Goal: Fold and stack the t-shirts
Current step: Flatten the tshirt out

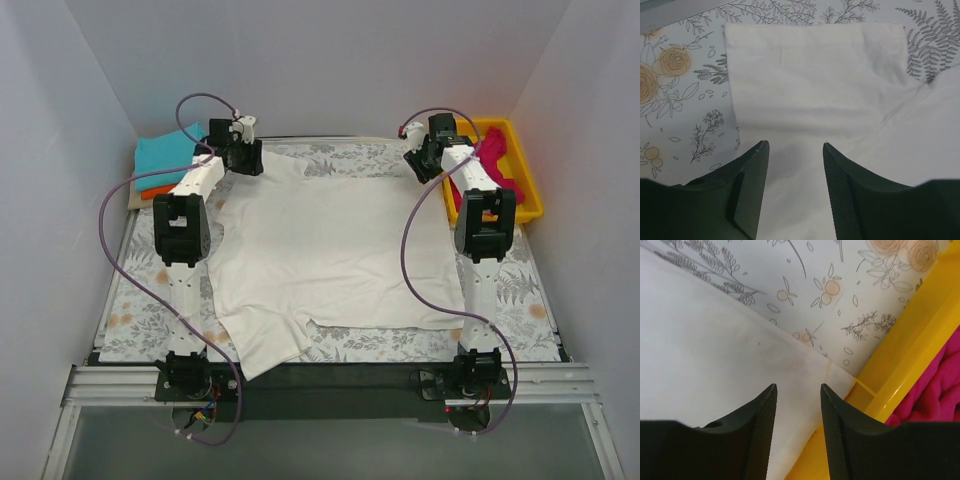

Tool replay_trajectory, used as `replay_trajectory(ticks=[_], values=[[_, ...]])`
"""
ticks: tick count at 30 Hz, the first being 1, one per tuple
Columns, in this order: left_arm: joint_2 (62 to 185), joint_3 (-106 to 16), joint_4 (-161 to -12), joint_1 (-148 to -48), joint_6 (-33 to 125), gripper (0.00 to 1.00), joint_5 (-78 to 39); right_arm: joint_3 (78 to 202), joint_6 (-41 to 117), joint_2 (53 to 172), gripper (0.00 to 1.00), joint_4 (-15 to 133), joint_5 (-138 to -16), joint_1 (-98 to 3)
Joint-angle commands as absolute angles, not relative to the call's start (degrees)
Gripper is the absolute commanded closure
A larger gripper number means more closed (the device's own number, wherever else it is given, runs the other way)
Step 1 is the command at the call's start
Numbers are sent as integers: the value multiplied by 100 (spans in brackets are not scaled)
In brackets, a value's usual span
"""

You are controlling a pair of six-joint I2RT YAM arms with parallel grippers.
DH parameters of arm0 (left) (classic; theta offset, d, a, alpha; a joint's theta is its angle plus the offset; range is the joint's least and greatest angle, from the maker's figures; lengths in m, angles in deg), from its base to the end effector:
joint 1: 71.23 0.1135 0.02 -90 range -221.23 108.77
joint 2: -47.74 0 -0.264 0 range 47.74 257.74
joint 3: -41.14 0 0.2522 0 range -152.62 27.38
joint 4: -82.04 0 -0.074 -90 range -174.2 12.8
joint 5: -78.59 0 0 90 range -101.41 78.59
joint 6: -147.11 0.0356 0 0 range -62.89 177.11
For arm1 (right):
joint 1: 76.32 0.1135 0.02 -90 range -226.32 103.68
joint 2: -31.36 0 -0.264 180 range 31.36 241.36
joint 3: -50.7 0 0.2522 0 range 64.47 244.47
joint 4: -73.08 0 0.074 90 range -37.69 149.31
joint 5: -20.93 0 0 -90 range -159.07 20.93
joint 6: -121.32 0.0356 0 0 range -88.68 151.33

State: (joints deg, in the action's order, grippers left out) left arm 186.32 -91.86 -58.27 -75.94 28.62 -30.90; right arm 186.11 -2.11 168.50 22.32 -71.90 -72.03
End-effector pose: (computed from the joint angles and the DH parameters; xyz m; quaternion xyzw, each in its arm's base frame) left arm 0.5419 -0.0566 0.1872 -0.1248 0.9051 -0.2571 0.3147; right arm 0.5307 0.0416 0.1986 -0.3135 0.8932 -0.0582 0.3170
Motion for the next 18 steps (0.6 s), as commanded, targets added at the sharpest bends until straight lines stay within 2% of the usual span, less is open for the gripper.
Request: replay_trajectory(ticks=[1, 6, 13, 18], values=[[18046, -8805, -6425, -7571, 2705, 55, -2707, 18716, -338, 16934, 58, 3066, -6759, -7166], [17852, -8179, -6785, -7484, 2731, 54, -2503, 18619, -471, 17215, 57, 3101, -6679, -7157], [18133, -8187, -6548, -7439, 2704, 53, -2241, 18400, -339, 17155, 55, 3093, -6845, -7149], [18387, -8274, -6513, -7352, 2749, 58, -1626, 18215, -392, 17084, 53, 3066, -6863, -7131]])
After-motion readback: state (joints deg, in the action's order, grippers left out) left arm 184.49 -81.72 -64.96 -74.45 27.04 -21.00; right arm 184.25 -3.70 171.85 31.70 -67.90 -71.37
